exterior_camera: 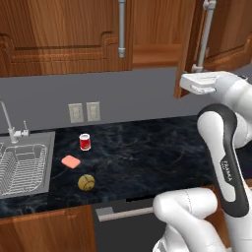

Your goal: Open the cabinet. Pick the bar soap and place it next to the sink. Then close the cabinet.

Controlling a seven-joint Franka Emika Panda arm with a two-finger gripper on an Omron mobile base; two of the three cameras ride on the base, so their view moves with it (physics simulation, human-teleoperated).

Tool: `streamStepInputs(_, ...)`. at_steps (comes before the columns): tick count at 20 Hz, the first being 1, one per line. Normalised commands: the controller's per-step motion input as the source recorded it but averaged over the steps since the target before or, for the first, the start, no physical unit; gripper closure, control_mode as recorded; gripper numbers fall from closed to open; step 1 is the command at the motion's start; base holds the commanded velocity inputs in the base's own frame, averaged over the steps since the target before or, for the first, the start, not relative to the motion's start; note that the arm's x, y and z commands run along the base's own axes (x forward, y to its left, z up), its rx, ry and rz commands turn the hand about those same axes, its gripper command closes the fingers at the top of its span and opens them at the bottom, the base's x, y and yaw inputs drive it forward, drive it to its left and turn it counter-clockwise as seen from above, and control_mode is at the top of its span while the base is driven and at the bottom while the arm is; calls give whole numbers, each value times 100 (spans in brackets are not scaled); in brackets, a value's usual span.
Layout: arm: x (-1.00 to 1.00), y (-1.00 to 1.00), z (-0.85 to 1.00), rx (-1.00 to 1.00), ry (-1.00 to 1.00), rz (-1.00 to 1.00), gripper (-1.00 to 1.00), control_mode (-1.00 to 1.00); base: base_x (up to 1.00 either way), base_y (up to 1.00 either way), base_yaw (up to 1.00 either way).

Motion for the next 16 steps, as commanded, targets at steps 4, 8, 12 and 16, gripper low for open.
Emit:
streamStepInputs(4,73,-11,0,4,3,9,-100,-100,0,0,0)
streamStepInputs(8,59,-13,0,5,0,9,-100,-100,0,0,0)
streamStepInputs(12,63,-12,-8,7,0,5,-100,-100,0,0,0)
streamStepInputs(16,69,-12,-9,6,0,5,-100,-100,0,0,0)
